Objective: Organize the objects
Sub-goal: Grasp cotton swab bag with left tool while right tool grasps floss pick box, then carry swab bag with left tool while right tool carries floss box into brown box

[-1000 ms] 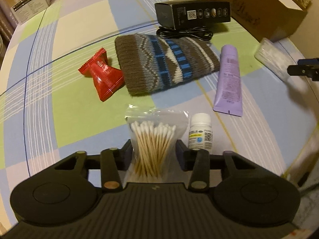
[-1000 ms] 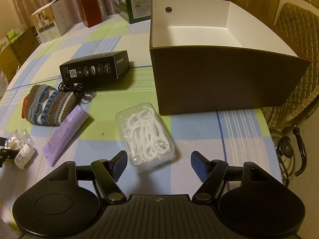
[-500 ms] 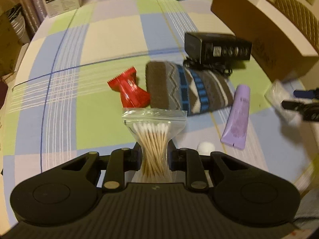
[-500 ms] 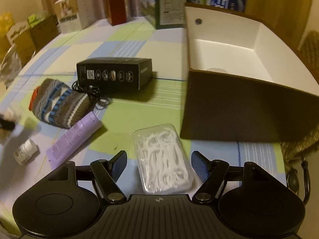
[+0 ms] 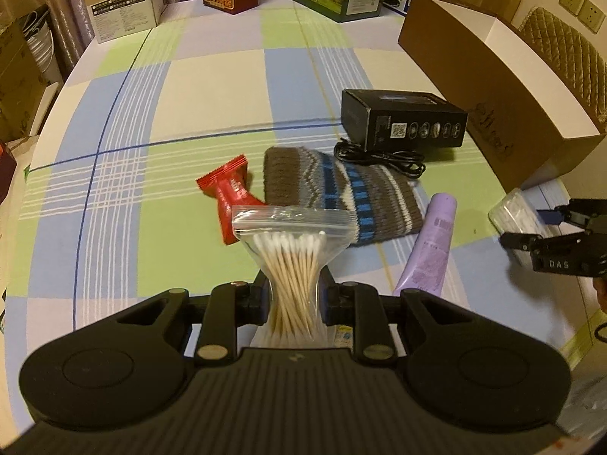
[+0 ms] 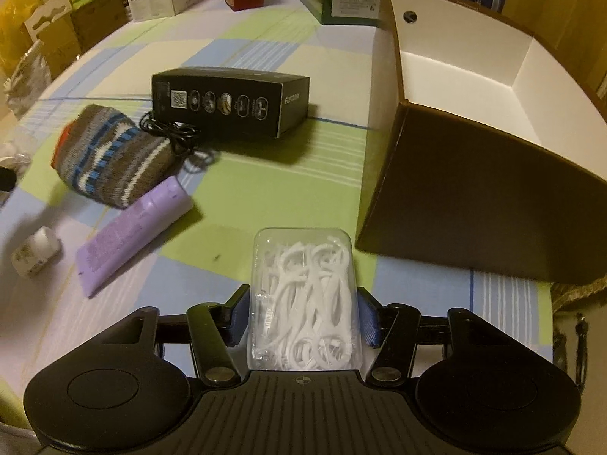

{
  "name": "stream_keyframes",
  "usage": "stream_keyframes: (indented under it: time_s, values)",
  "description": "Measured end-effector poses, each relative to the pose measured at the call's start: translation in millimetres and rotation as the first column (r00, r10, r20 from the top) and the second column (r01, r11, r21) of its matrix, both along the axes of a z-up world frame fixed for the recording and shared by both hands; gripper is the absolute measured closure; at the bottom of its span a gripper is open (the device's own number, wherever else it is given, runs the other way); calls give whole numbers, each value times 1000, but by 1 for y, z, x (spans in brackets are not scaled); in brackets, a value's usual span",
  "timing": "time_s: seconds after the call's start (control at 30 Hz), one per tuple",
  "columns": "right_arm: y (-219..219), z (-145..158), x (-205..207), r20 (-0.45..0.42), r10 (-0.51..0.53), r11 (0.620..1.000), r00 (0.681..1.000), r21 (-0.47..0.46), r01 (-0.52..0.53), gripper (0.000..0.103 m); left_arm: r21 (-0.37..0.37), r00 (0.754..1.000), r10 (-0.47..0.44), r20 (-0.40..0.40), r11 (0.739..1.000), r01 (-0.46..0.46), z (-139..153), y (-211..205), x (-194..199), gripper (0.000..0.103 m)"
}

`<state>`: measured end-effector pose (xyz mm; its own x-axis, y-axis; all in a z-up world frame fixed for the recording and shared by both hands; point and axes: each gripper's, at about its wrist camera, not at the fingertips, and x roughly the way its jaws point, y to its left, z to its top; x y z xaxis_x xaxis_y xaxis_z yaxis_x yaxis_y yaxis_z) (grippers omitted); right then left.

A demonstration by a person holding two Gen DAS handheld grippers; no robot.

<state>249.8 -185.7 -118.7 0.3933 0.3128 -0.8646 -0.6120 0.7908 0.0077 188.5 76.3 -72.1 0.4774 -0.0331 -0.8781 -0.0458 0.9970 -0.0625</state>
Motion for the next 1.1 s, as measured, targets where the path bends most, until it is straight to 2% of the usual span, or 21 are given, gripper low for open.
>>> stream_keyframes:
  time_s: [0.27, 0.53, 0.8, 1.1]
  values:
    - [-11, 34, -8, -22, 13, 995, 1000, 96, -10, 49, -3, 999, -42, 30, 999, 42, 12, -20, 14, 83]
    - [-35, 88, -11, 5, 32, 973, 999, 229, -33, 49, -11, 988, -119, 102, 993, 120, 39, -56, 34, 83]
    - [-73, 141, 15, 87, -51, 950, 995, 312, 21, 49, -30, 953, -217, 213, 973, 229, 73, -110, 70, 83]
    - [-112, 157, 78, 130, -186, 933, 974, 335, 134, 49, -42, 912, -294, 286, 947, 319, 94, -180, 128, 83]
